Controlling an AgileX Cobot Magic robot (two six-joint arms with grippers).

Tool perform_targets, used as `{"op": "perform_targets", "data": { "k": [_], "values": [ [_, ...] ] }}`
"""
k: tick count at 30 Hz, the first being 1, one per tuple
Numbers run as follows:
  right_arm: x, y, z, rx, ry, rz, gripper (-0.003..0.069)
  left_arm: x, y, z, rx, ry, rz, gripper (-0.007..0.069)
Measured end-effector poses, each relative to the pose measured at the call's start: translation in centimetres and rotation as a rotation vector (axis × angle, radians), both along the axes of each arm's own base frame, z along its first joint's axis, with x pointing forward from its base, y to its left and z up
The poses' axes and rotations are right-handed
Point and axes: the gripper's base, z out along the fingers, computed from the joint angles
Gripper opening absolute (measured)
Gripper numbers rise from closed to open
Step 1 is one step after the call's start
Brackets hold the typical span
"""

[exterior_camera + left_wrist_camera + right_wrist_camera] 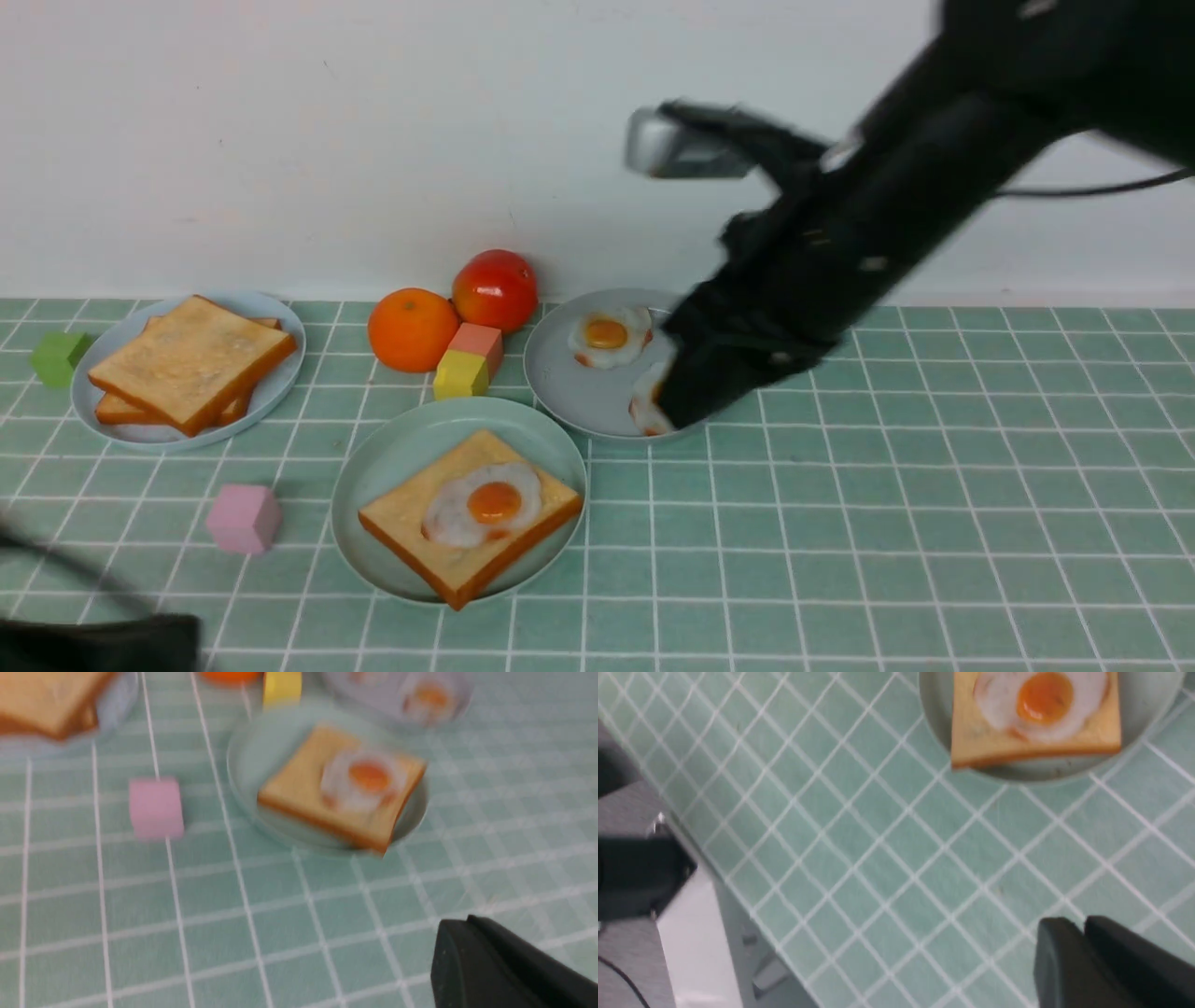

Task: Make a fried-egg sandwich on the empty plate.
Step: Use the left arm to grab a slice of bread

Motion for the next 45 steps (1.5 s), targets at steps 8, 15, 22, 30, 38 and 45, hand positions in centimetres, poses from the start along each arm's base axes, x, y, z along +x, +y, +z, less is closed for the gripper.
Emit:
{"op": "perform_targets", "data": {
  "k": [8,15,22,30,38,45],
  "values": [
    [-8.1,-4.2,3.3,0.075,-0.158,-0.031,0.0005,10.1,-3.7,1.5,0.251,0.123,0.020,-0.0013],
    [-11.9,-6.5,4.0,0.085,-0.205,-0.023,0.0005,21.4,1.2,2.4,0.269,0.234,0.100,-0.0013],
    [-13.8,-7.7,4.1,0.062,-0.219,-0.006,0.0006,28.8,6.1,-1.9,0.349,0.327,0.140,-0.0013],
    [-14.4,-8.3,3.8,0.044,-0.227,-0.005,0.0010,31.0,7.4,-5.8,0.589,0.358,0.070,0.0102],
    [-14.2,-8.2,3.9,0.060,-0.250,-0.020,0.0014,31.9,7.5,-8.5,0.631,0.367,0.038,0.0352],
    [-14.2,-8.2,3.9,0.063,-0.248,-0.019,0.0014,32.7,7.8,-9.3,0.694,0.328,0.009,0.0351]
  ]
}}
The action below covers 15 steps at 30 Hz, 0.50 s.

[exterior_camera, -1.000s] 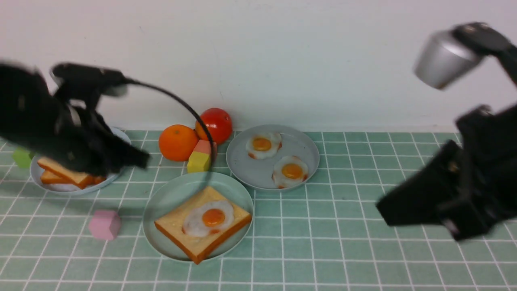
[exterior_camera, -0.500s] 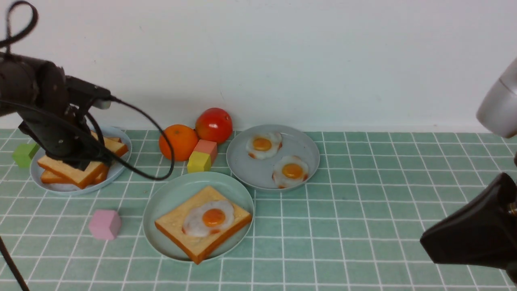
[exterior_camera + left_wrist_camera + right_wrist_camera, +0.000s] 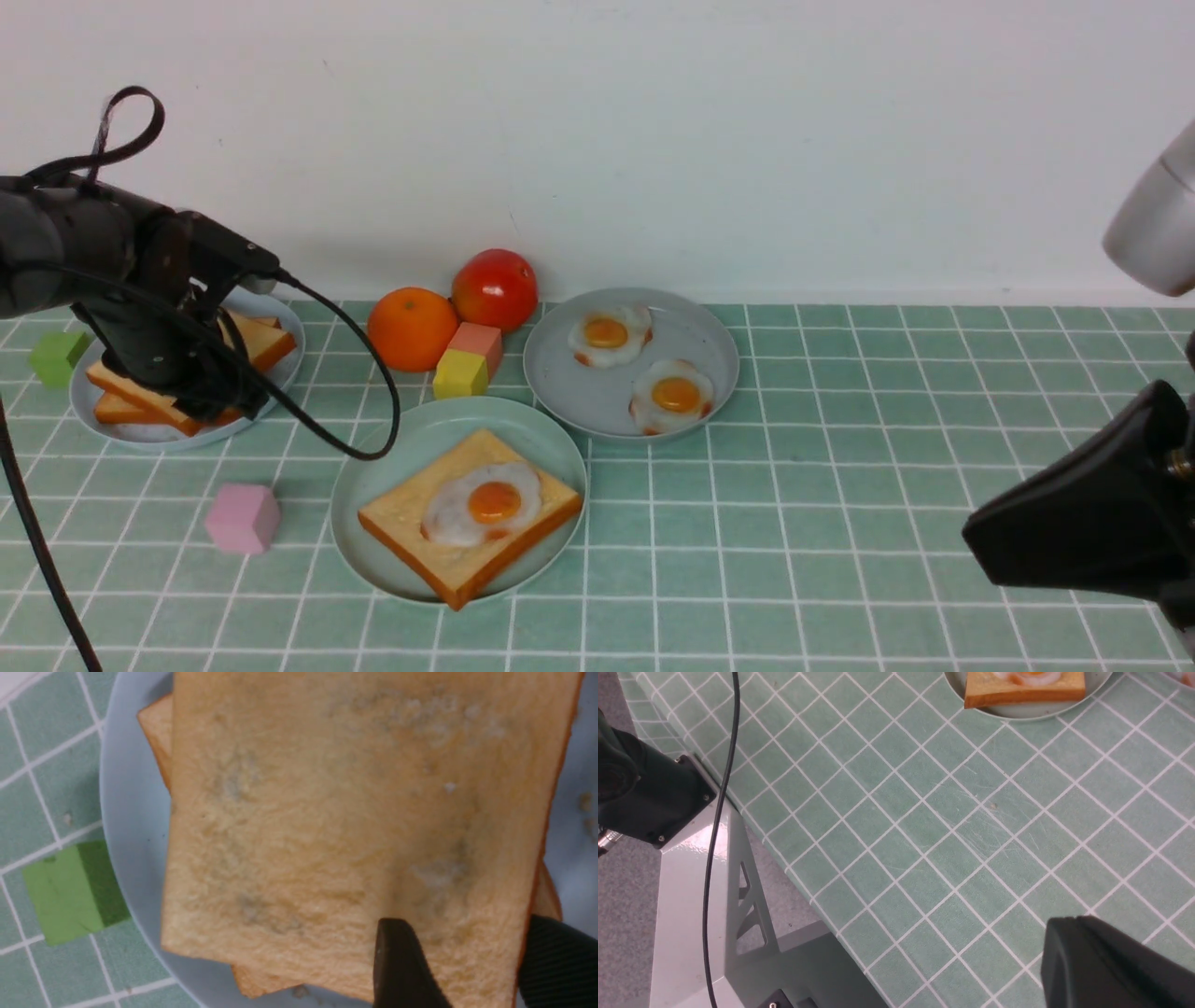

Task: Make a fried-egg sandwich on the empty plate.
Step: Use the left arm to grab a slice of bread

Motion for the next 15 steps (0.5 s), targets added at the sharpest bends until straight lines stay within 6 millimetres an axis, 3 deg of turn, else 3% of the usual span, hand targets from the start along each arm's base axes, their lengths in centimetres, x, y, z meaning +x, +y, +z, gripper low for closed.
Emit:
{"op": "perform_targets", "data": {
  "k": [6,11,13,15],
  "values": [
    [-0.14,0.15,0.08,0.021,0.015,0.007,0.0014,0.16,-0.02,-0.52,-0.002,0.006,-0.001,0.0300],
    [-0.27,0.26,0.13,0.034,0.029,0.015,0.0014,0.16,-0.12,-0.66,-0.007,0.015,0.003,0.0166],
    [-0.42,0.31,0.13,0.040,0.043,0.023,0.0015,0.13,-0.33,-0.57,-0.018,0.016,0.007,0.0043],
    [-0.48,0.30,0.11,0.038,0.049,0.027,0.0015,-0.01,-0.60,-0.14,-0.020,0.015,0.006,0.0007]
  ]
}}
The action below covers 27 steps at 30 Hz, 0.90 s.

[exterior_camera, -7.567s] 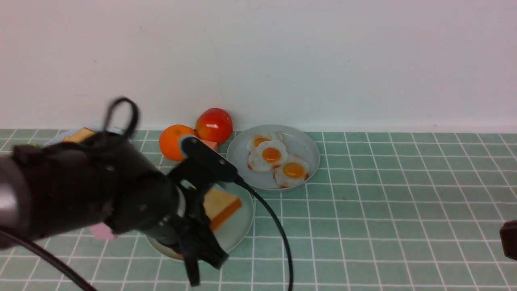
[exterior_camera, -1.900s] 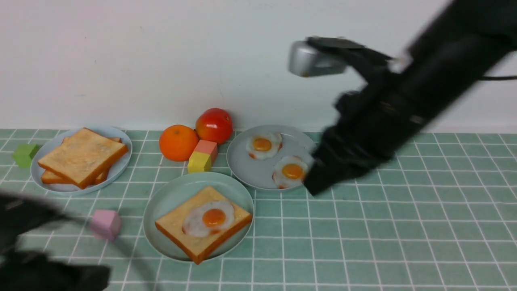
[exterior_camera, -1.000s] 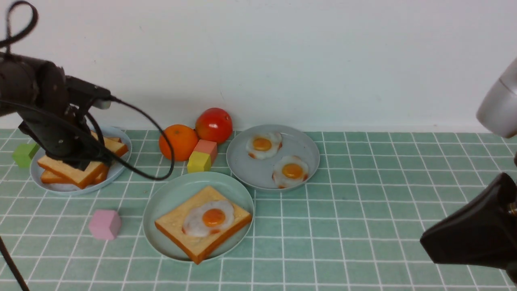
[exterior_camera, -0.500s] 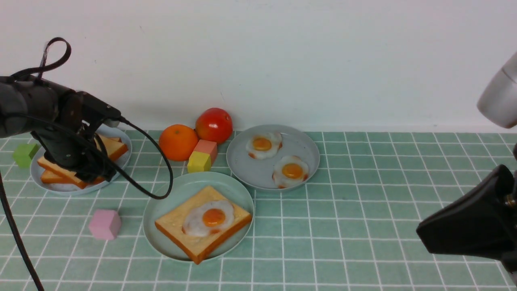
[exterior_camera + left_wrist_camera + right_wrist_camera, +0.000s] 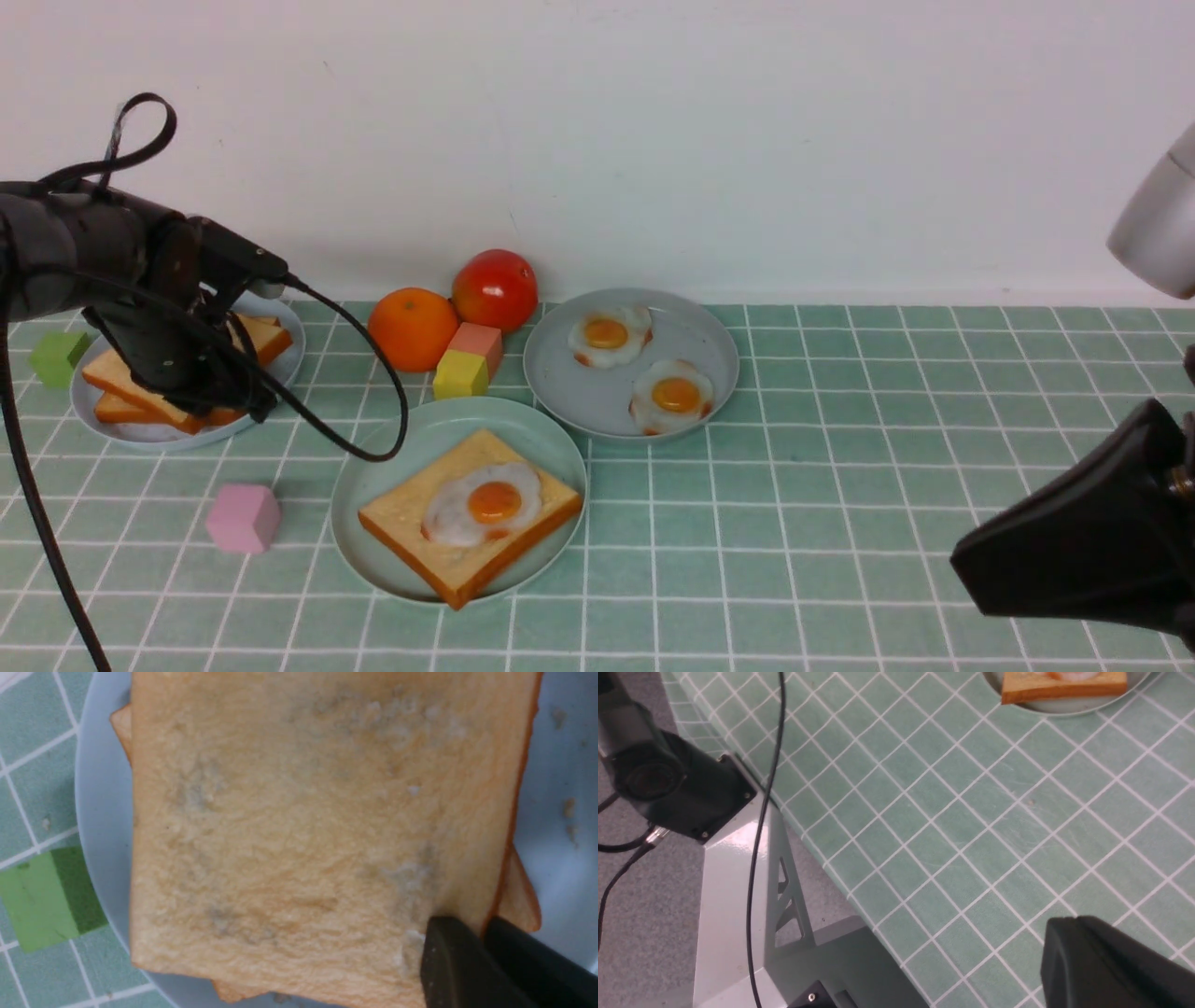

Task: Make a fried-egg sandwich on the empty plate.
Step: Use the left arm to grab a slice of bread, then use the left arm to place a slice of bread on the fried egg in the middle

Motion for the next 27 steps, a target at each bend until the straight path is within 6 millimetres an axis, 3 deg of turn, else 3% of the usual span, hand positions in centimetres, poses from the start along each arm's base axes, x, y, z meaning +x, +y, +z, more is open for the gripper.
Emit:
{"op": "perform_targets", "data": {
  "k": [3,6,7,8,9,13,14,15,17,18,20,27],
  "values": [
    [-0.1,0.0,0.0,0.000,0.003,0.003,0.0018,-0.5,-0.7,1.0,-0.006,0.003,-0.001,0.0006],
    [-0.2,-0.2,0.1,-0.008,-0.005,0.002,0.0022,-1.2,-2.0,3.5,-0.023,-0.033,0.004,0.0006],
    [-0.5,-0.5,0.2,-0.014,-0.023,-0.001,0.0022,-2.1,-3.2,5.8,-0.039,-0.069,0.010,0.0006],
    [-0.6,-0.6,0.3,-0.015,-0.029,-0.002,0.0022,-2.1,-3.2,6.1,-0.043,-0.077,0.015,0.0006],
    [-0.9,-0.9,0.5,-0.019,-0.048,-0.005,0.0024,-3.3,-4.6,8.2,-0.063,-0.094,0.028,0.0006],
    [-2.0,-1.7,1.1,-0.018,-0.094,-0.010,0.0026,-7.3,-8.6,11.0,-0.090,-0.088,-0.020,0.0006],
    [-2.5,-2.0,1.3,-0.011,-0.112,-0.010,0.0028,-9.1,-10.2,10.7,-0.091,-0.062,-0.061,0.0006],
    [-2.6,-2.1,1.4,-0.009,-0.115,-0.010,0.0029,-9.2,-10.5,10.9,-0.093,-0.066,-0.071,0.0006],
    [-3.7,-2.7,1.9,0.011,-0.152,-0.011,0.0031,-12.7,-14.1,9.6,-0.106,0.000,-0.184,0.0006],
    [-3.9,-2.8,2.0,0.015,-0.157,-0.011,0.0032,-12.9,-14.4,9.5,-0.107,0.005,-0.192,0.0006],
    [-4.7,-3.3,2.4,0.029,-0.185,-0.013,0.0032,-14.6,-16.8,8.1,-0.121,0.047,-0.249,0.0006],
    [-6.3,-4.2,2.7,0.042,-0.198,-0.011,0.0032,-14.8,-19.2,5.6,-0.116,0.080,-0.299,0.0006]
  ]
}}
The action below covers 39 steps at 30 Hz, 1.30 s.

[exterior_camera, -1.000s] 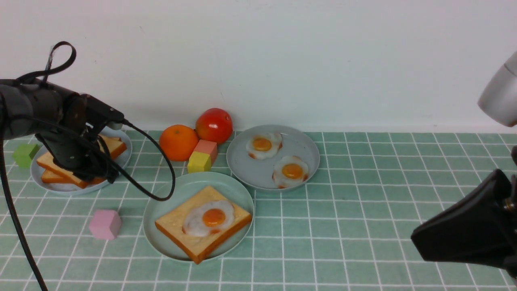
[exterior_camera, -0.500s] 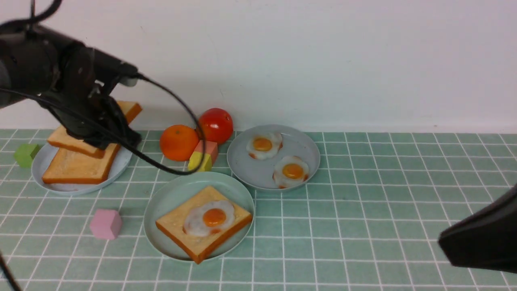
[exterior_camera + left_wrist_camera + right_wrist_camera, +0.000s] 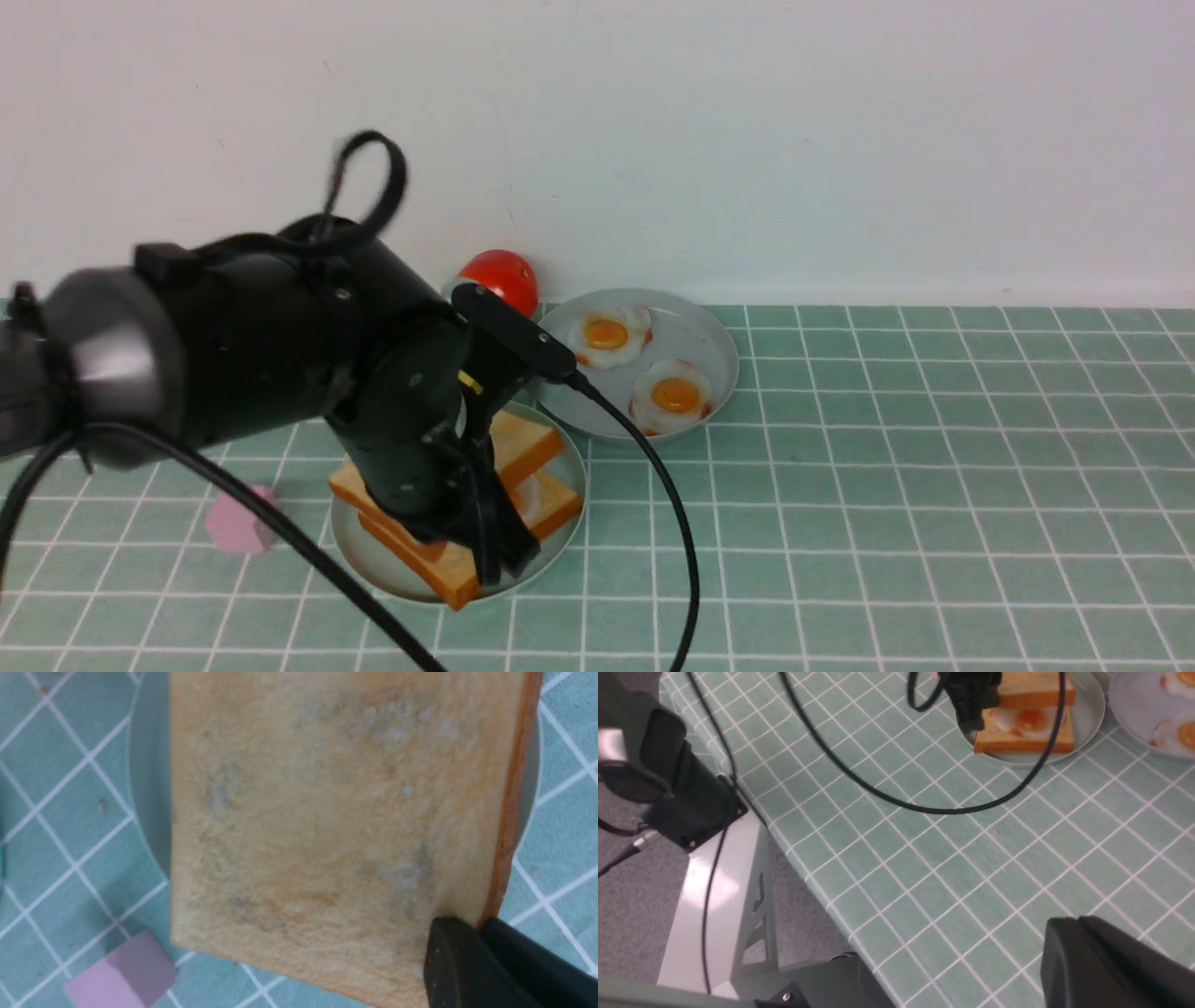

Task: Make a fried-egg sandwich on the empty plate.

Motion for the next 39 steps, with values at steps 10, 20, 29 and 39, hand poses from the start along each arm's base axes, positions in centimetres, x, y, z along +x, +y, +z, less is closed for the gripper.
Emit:
{"op": "perform_targets", "data": {
  "k": [10,20,29,39],
  "values": [
    [-1.1,-0.4,0.3,0.040,0.018,-0.001,0.0034,0.8,-0.8,-2.0,-0.007,0.011,-0.012,0.0006],
    [-2.2,-0.8,0.6,0.075,0.001,0.008,0.0039,1.0,-0.9,-2.9,0.000,0.032,-0.010,0.0075],
    [-2.2,-0.8,0.6,0.085,0.019,-0.007,0.0042,0.7,-1.1,-2.5,-0.051,0.051,0.026,0.0293],
    [-2.2,-1.4,0.5,0.072,0.022,-0.073,0.0042,-5.2,2.1,10.0,-0.399,-0.164,0.091,0.0048]
  ]
}}
